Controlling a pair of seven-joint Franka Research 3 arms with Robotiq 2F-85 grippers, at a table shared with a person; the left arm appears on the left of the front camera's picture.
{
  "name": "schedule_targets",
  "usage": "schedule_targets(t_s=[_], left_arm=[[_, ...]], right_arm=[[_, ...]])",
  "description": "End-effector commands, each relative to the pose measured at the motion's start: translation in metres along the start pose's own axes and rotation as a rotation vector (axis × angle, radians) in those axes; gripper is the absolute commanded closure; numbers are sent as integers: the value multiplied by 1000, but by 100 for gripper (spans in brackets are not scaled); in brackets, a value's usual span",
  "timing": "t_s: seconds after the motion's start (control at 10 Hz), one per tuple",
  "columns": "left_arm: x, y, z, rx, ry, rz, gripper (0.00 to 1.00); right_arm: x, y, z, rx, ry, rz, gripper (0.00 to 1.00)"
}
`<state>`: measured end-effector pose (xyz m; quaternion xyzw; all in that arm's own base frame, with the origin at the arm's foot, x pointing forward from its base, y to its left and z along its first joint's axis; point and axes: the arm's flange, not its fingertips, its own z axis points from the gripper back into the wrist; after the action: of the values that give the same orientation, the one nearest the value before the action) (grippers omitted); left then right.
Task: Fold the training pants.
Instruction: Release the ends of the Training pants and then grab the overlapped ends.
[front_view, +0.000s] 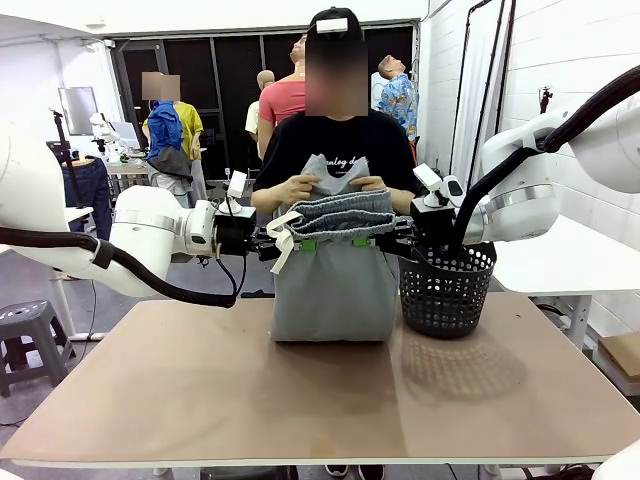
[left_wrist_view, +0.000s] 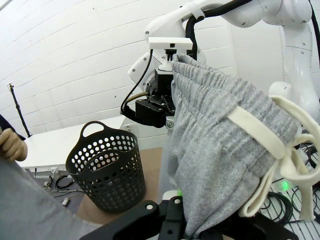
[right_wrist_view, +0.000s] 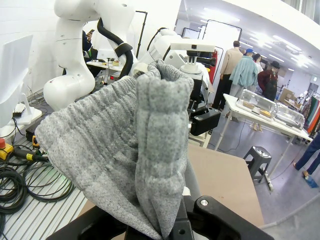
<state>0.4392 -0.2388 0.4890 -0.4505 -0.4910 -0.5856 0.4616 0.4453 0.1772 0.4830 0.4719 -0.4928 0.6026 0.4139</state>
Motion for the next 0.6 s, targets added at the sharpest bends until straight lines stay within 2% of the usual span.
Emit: schedule_targets(t_s=[0.0, 0.5], left_arm=[[4, 0, 0, 0, -2, -8, 100], [4, 0, 0, 0, -2, -8, 100]], right_arm=[[0, 2, 0, 6, -9, 10, 100], [0, 2, 0, 6, -9, 10, 100]])
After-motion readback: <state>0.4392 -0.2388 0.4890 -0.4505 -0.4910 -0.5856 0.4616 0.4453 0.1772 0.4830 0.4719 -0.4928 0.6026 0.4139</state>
